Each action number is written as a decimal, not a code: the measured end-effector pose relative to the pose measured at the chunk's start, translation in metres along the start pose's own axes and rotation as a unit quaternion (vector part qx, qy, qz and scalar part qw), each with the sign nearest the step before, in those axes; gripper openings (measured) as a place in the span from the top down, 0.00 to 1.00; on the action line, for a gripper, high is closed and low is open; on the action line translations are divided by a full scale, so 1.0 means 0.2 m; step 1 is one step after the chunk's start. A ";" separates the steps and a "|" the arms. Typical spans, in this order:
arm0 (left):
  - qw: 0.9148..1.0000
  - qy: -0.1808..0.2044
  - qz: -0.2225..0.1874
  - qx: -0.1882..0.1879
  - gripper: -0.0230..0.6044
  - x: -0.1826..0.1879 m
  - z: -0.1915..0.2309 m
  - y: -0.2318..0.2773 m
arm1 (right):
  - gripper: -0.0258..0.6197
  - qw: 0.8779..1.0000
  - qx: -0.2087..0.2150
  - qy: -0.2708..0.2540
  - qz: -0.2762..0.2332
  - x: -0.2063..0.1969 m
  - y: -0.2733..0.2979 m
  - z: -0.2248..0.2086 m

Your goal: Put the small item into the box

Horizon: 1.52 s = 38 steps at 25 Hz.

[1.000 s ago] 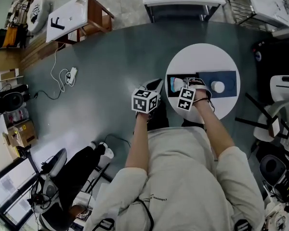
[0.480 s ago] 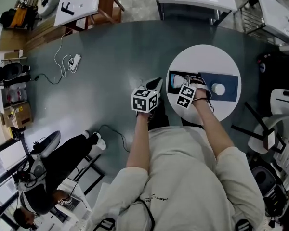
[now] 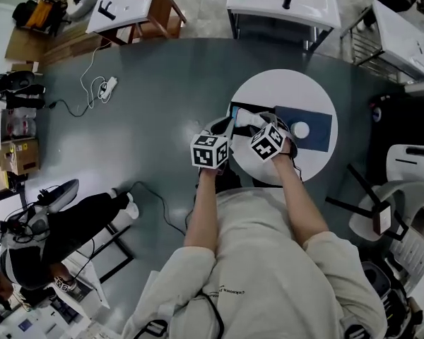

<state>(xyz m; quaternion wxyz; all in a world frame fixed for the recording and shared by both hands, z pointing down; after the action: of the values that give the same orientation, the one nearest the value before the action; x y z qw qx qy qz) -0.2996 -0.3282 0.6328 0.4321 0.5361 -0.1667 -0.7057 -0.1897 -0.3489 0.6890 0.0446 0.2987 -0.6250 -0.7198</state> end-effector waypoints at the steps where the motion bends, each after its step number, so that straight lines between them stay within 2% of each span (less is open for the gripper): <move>1: 1.000 0.003 -0.004 0.002 0.93 -0.02 -0.04 0.01 | 0.62 0.999 0.004 0.029 -0.015 -0.02 -0.03 0.00; 3: 1.000 0.010 -0.006 0.006 0.93 -0.05 -0.12 0.01 | 0.62 0.996 0.014 0.079 -0.048 -0.07 -0.10 0.01; 6: 1.000 0.007 -0.015 0.024 0.93 -0.10 -0.18 0.00 | 0.62 0.988 0.026 0.120 -0.097 -0.13 -0.17 0.02; 9: 0.999 0.006 -0.021 0.043 0.93 -0.13 -0.23 -0.03 | 0.63 0.970 0.041 0.181 -0.159 -0.20 -0.23 0.00; 11: 0.999 0.014 -0.024 0.044 0.93 -0.12 -0.25 -0.07 | 0.63 0.959 0.044 0.210 -0.183 -0.23 -0.26 0.00; 16: 0.999 0.025 -0.025 0.021 0.93 -0.15 -0.32 -0.15 | 0.63 0.957 0.032 0.218 -0.191 -0.25 -0.33 0.05; 18: 0.999 0.042 -0.019 0.008 0.93 -0.16 -0.37 -0.17 | 0.63 0.954 0.023 0.225 -0.195 -0.25 -0.38 0.05; 20: 0.998 0.058 -0.022 0.000 0.93 -0.16 -0.42 -0.21 | 0.63 0.947 0.013 0.245 -0.208 -0.27 -0.45 0.04; 23: 0.998 0.050 -0.037 -0.005 0.93 -0.18 -0.47 -0.30 | 0.63 0.937 0.004 0.267 -0.227 -0.32 -0.56 0.12; 27: 0.998 0.049 -0.044 -0.005 0.93 -0.32 -0.52 -0.40 | 0.63 0.934 0.001 0.274 -0.227 -0.44 -0.59 0.28; 30: 0.998 0.034 -0.054 -0.006 0.93 -0.43 -0.53 -0.48 | 0.63 0.935 -0.009 0.273 -0.227 -0.53 -0.62 0.38; 33: 0.998 0.030 -0.057 -0.010 0.93 -0.52 -0.57 -0.54 | 0.64 0.927 -0.024 0.283 -0.244 -0.61 -0.69 0.46; 38: 0.997 0.050 -0.058 -0.023 0.93 -0.62 -0.66 -0.61 | 0.69 0.918 -0.031 0.295 -0.263 -0.74 -0.76 0.58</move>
<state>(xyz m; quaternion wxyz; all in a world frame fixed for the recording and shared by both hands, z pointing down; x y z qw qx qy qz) -0.2271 -0.1314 0.5756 0.4106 0.5695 -0.0976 -0.7054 -0.0783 -0.1502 0.6086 0.0453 0.6498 -0.4599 -0.6035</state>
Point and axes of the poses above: the fingertips, and each gripper's own axes: y forward along the fingers, z to its left, x out of its top, the point moved 5 cm from there along -y, backward along the fingers, and after that the axes turned 7 degrees about z, right-handed, at the moved point
